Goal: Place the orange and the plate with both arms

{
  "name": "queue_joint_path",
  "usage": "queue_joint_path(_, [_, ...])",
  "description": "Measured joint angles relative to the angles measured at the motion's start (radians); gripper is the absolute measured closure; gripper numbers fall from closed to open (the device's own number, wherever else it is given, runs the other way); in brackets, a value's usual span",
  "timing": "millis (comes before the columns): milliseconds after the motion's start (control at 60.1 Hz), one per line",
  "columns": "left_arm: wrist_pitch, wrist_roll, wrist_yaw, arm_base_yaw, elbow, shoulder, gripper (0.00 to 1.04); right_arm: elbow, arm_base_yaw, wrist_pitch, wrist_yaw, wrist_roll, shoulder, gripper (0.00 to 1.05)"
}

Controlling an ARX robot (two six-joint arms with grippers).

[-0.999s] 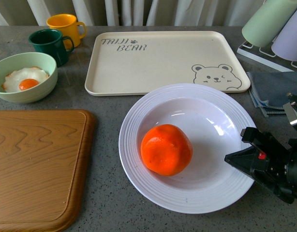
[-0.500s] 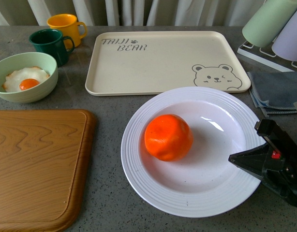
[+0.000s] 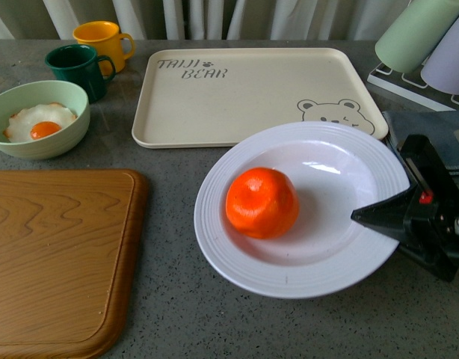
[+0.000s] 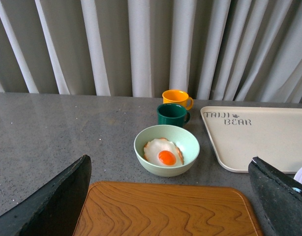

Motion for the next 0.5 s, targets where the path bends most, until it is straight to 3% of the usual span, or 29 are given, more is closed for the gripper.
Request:
queue_joint_path(266, [0.000,0.000,0.000,0.000,0.000,0.000,0.09,0.164,-0.036,-0.016,-0.029,0.055,0.042,1.01])
queue_joint_path(500, [0.000,0.000,0.000,0.000,0.000,0.000,0.09,0.491,-0.008,0.029,-0.028,0.153,0.326,1.01])
